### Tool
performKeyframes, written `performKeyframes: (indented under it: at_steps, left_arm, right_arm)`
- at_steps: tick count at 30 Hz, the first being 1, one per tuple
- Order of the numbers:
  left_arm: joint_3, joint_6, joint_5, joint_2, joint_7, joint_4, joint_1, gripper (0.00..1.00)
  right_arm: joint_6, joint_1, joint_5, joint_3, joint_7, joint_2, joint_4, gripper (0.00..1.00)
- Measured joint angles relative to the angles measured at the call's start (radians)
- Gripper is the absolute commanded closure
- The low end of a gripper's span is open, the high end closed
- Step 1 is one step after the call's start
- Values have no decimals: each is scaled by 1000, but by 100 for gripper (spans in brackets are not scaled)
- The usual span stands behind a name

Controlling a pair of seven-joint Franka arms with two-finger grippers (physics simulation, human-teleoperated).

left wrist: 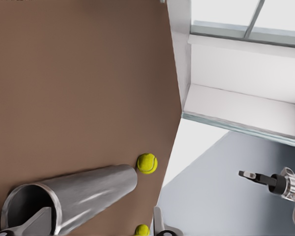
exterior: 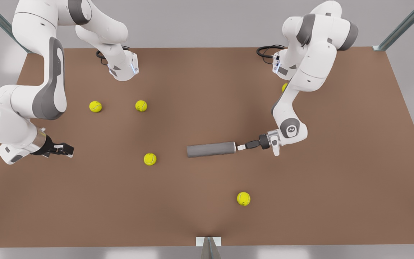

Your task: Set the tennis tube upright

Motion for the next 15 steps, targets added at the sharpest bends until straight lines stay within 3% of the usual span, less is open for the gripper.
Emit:
performKeyframes:
  at_steps: [15]
  left_arm:
    - [-13,11,-42,32,194,-10,-1,0]
  right_arm:
    - [4,4,1,2,19,9,1,0]
